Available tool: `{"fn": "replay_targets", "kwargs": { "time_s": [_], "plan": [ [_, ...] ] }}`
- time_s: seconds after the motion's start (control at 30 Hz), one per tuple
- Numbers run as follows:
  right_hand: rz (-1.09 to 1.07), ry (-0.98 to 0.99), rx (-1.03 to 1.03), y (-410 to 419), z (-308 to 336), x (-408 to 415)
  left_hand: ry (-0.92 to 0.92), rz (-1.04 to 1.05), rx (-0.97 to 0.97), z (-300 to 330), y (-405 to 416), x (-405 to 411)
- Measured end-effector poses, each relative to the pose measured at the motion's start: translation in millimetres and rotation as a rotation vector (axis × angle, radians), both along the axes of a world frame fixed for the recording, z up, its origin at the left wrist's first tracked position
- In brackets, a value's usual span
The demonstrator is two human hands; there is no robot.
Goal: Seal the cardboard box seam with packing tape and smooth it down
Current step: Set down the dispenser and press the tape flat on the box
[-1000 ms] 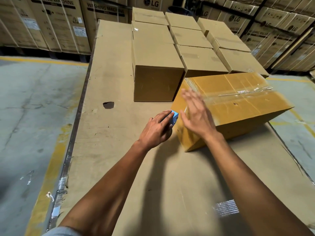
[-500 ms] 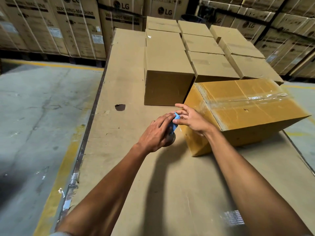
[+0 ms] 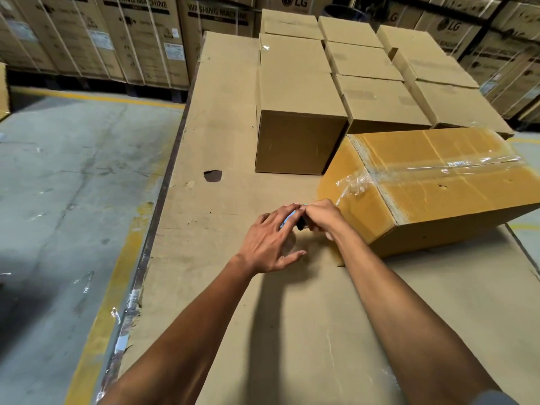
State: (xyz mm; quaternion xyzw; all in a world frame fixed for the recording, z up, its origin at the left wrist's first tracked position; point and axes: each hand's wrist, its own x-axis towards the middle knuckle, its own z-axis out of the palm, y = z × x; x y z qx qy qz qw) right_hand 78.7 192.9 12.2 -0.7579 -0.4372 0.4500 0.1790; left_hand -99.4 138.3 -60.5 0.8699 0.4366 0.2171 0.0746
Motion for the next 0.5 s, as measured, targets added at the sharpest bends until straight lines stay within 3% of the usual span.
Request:
{"fn": "replay_targets", "kwargs": {
  "time_s": [0.23, 0.5],
  "plan": [
    [-0.134, 0.275, -0.249, -3, -37, -11, 0.250, -0.016, -0.041, -31, 7, -29],
    [-0.205, 0.429, -0.380, 4, -71, -27, 0.297, -0.027, 0.009, -36, 35, -44]
  ]
}}
